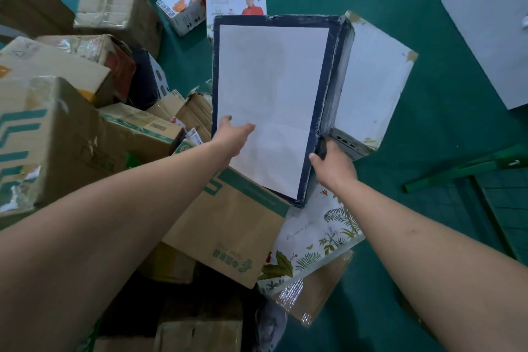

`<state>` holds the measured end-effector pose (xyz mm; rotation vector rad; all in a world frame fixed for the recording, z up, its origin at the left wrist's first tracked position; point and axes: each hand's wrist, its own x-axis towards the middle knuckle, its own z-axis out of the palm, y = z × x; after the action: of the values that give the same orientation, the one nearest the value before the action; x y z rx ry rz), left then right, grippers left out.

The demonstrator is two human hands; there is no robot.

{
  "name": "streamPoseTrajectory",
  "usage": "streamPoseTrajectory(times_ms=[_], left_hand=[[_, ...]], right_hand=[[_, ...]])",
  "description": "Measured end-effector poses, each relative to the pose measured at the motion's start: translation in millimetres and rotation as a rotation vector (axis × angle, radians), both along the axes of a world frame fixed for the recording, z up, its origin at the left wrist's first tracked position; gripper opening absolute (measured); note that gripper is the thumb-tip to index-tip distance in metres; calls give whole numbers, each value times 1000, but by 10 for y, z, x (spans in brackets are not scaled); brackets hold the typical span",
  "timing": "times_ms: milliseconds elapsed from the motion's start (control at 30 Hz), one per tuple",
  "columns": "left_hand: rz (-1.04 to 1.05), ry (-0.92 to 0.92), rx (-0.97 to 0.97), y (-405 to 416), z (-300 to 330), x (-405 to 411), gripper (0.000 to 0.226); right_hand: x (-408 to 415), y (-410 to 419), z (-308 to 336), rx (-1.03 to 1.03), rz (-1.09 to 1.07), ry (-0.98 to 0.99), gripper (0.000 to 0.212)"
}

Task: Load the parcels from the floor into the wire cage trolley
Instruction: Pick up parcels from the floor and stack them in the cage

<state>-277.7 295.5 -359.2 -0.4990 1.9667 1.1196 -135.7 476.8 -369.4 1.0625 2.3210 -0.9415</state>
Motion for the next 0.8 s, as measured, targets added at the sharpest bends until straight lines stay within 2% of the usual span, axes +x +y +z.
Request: streamPoseTrajectory(times_ms=[133,367,500,600,700,800], left_hand=[[-6,47,-82,-50,-184,-221,88],[-8,96,-198,-43,-495,-397,90],[120,80,-153,-95,-677,-431,84],[126,22,-103,-176,-734,-385,78],[72,67,-37,-299,-685,-406,84],[4,163,25,-356,-417,-468,66]], right_hand=[[109,-3,-105,31,64,32,55],[131,3,-304,31,11,90,52],[179,-11,-458,50,-49,112,47],[211,-93,-516,-20,-194,98,46],[142,-140,-412,-117,-347,115,61],[111,-98,-95,-133,-364,159,75]])
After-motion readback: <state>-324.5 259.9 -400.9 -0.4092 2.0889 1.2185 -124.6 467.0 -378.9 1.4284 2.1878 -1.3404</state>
